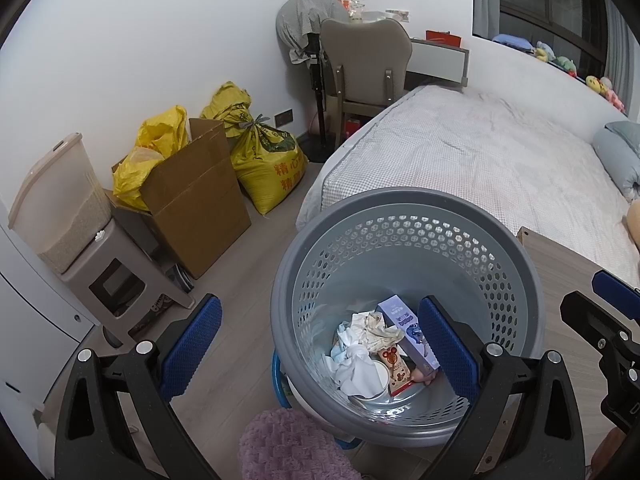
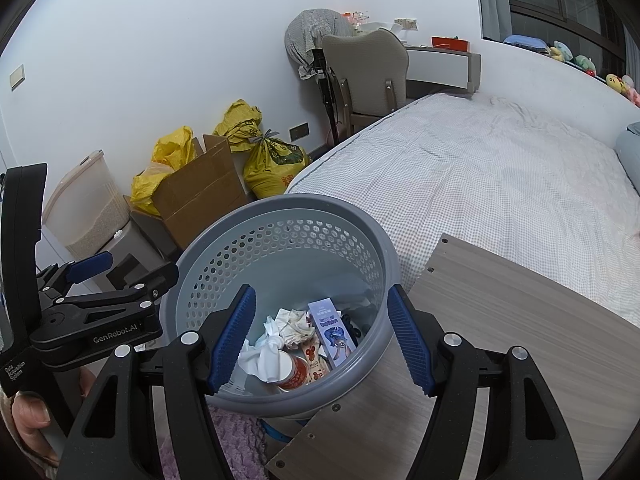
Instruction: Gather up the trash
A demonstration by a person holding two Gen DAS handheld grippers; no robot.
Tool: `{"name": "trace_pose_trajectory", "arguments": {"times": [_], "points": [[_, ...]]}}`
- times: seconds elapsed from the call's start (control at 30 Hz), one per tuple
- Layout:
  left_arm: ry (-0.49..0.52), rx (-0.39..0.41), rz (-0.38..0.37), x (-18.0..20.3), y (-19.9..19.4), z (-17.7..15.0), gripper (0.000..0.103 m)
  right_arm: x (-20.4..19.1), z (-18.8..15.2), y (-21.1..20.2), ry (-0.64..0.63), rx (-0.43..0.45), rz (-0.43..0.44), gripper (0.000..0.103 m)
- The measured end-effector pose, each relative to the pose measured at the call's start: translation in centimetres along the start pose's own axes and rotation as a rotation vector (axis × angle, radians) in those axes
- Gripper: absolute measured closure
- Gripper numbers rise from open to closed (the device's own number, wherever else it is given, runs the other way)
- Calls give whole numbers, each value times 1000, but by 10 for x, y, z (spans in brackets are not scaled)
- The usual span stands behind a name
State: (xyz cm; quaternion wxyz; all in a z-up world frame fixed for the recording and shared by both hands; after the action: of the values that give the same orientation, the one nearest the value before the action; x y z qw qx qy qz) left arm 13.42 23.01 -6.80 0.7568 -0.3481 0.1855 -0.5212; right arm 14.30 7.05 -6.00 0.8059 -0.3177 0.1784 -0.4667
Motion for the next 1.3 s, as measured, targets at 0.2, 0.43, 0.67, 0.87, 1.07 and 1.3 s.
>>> {"name": "trace_pose_trajectory", "arguments": {"times": [0.2, 0.43, 0.67, 0.87, 1.07, 1.3], "points": [[-12, -4, 5, -2, 1, 1, 6, 0, 0, -1, 2, 2, 1, 37], [-14, 3, 8, -4, -1, 2, 6, -1, 0, -3, 0, 4, 0, 36], [-14, 4, 7, -2, -2, 2, 6, -1, 0, -4, 1, 6, 0, 36], [-15, 6, 5, -2, -2, 2, 6, 0, 0, -5, -2, 8, -1, 36], [-15, 7, 3, -2, -3, 1, 6, 0, -1, -6, -2, 9, -2, 36], [-15, 9, 3, -1, -4, 2, 6, 0, -1, -6, -4, 10, -2, 36]]}}
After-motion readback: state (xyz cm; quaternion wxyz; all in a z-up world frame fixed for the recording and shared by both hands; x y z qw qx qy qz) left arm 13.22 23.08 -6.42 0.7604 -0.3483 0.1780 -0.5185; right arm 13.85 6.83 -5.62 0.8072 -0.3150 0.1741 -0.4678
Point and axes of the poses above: each gripper's, at about its wrist camera, not at the fingertips, and y roughly the way its jaws point, x to its right, z to its top, the point moved 9 cm from there along y, roughly the way its jaws point, and after that the axes turned 13 degrees about -y, right-handed, at the moved point
